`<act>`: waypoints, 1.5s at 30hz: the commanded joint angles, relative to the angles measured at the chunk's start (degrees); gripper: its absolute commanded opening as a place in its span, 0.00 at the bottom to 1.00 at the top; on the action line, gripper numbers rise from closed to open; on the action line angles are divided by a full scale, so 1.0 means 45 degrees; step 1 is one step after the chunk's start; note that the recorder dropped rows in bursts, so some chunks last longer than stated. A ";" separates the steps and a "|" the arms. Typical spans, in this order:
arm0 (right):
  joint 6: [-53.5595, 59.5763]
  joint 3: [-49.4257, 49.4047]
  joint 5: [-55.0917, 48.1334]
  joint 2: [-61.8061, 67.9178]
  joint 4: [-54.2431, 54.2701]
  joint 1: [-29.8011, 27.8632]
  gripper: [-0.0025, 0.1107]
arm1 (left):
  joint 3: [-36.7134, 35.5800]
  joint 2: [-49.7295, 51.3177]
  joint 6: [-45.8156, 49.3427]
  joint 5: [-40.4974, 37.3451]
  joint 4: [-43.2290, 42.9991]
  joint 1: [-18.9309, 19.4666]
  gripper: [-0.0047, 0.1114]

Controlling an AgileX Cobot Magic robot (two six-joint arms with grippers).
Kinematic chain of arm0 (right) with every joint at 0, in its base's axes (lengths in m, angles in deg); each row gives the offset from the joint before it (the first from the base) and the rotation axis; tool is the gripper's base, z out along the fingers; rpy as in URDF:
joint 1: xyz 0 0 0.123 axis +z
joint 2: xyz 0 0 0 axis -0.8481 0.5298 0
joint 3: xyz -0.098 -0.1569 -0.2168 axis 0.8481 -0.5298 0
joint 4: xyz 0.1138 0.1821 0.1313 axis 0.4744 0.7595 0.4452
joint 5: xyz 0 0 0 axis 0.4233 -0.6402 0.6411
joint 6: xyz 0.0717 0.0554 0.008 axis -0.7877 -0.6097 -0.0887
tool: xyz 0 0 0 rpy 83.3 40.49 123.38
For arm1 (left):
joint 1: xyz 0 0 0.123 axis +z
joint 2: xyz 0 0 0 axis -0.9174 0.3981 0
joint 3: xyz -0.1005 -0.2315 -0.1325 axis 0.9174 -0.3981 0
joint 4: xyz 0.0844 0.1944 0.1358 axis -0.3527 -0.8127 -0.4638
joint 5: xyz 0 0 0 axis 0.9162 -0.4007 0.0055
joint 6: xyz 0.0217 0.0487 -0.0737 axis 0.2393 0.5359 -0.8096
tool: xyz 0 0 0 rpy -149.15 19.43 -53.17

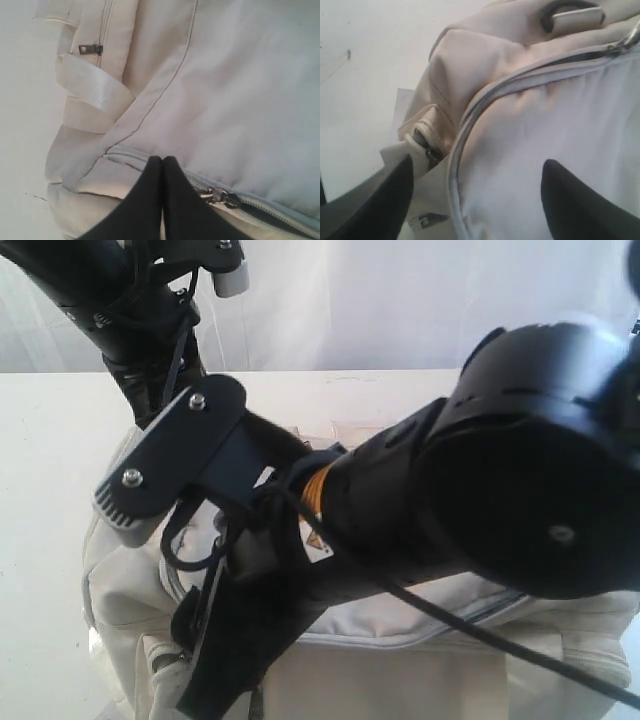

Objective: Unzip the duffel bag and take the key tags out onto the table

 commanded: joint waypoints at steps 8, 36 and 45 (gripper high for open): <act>0.0430 -0.0025 -0.0026 0.1027 0.0257 0.0031 0.23 | -0.0109 -0.0049 0.0452 -0.0182 0.0301 0.0056 0.04; 0.0430 -0.0025 -0.1166 0.0831 0.0559 0.0031 0.02 | 0.0592 0.0955 0.0629 -0.1379 0.0867 0.0794 0.04; 0.0430 -0.0025 -0.0975 0.0831 0.0559 0.0031 0.02 | 0.2356 0.2099 0.1487 -0.3272 0.1756 0.0794 0.04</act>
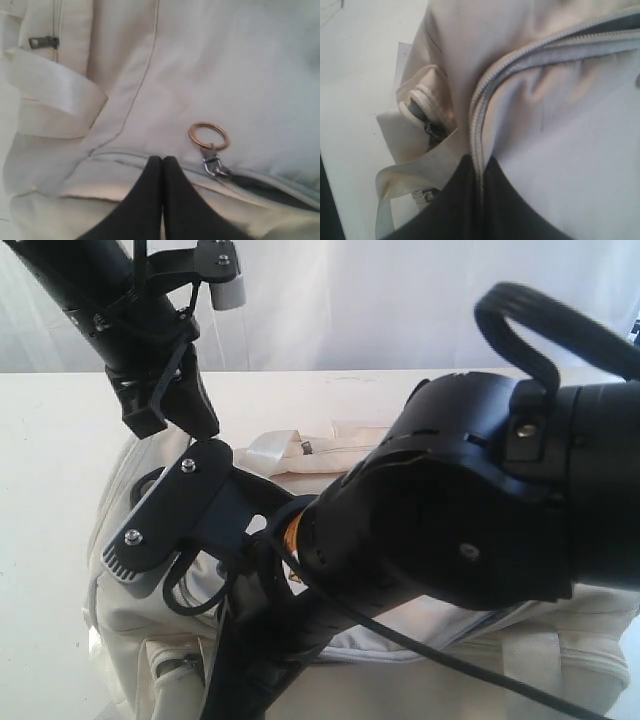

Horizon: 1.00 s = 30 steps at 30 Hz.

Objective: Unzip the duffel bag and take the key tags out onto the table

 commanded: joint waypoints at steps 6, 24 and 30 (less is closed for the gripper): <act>0.0077 -0.0025 -0.0066 -0.0312 0.0193 0.0031 0.20 | 0.3064 0.1740 -0.0714 -0.1161 0.0281 0.0026 0.04; -0.0880 -0.0025 -0.2882 -0.4613 -0.0072 0.0031 0.53 | 0.0336 0.0397 -0.0227 -0.1161 0.0189 -0.1615 0.04; -0.1447 -0.0396 -0.3517 -0.5322 -0.0801 0.0031 0.53 | 0.0336 0.0397 -0.0227 -0.1161 -0.0784 -0.2221 0.25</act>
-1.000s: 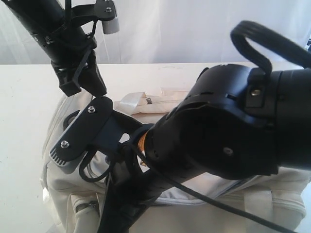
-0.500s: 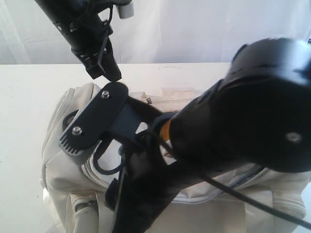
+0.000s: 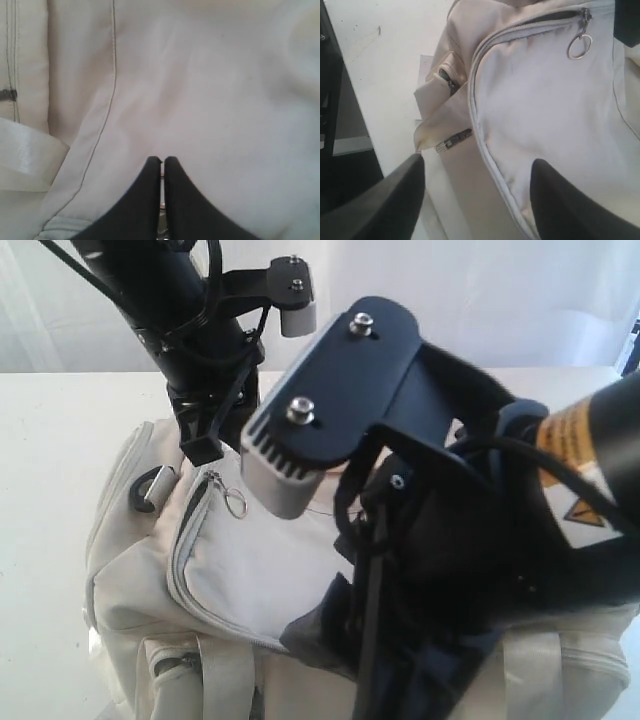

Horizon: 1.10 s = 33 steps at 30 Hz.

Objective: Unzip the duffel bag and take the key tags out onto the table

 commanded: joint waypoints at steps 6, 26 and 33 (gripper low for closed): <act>-0.2409 -0.0964 -0.1357 -0.1487 -0.3115 0.0031 0.53 | -0.0126 -0.0075 0.0096 -0.1089 -0.1790 -0.1034 0.59; -0.3605 -0.2444 -0.0607 -0.3659 -0.4457 0.0031 0.53 | -0.0507 0.1670 -0.0468 -0.1150 -0.5137 -0.1848 0.58; -0.3605 -0.2444 -0.0607 -0.3659 -0.4485 0.0031 0.53 | -0.0507 0.1670 -0.1569 -0.1150 -0.4832 -0.2014 0.39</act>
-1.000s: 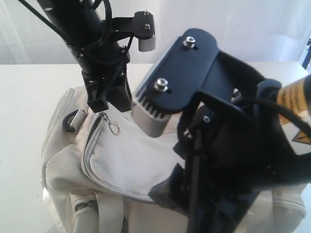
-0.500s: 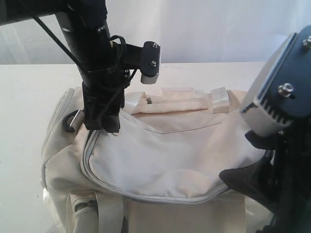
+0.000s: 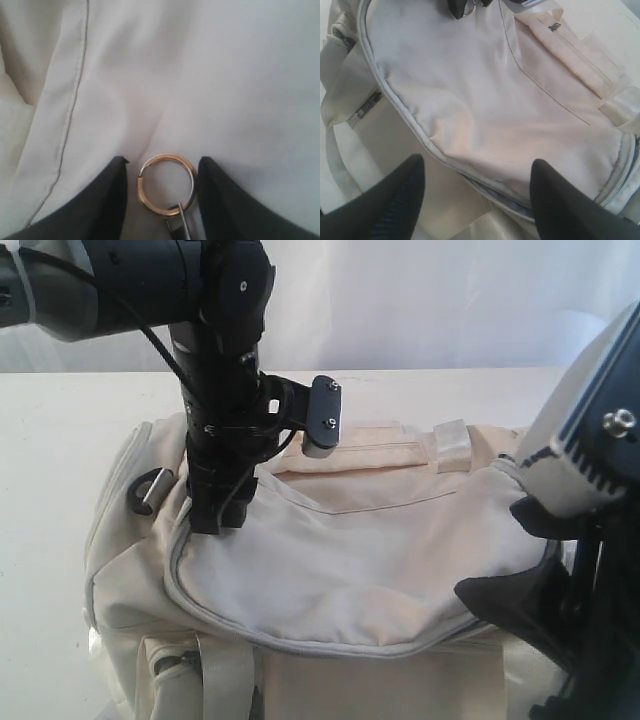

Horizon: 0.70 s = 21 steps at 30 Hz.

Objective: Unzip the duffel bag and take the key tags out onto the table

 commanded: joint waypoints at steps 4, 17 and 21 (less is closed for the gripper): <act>-0.0121 -0.0056 0.0092 -0.0079 -0.0207 0.0031 0.53 | -0.0061 0.0002 -0.1140 -0.1173 0.0056 -0.0297 0.39; -0.0155 -0.0056 -0.0006 -0.0079 -0.0277 0.0031 0.53 | -0.0061 -0.0333 -0.2227 -0.1173 -0.0263 -0.0297 0.13; -0.0183 -0.0056 -0.0006 -0.0079 -0.0277 0.0031 0.53 | -0.0061 -0.0384 -0.2808 -0.1173 -0.0263 -0.0297 0.34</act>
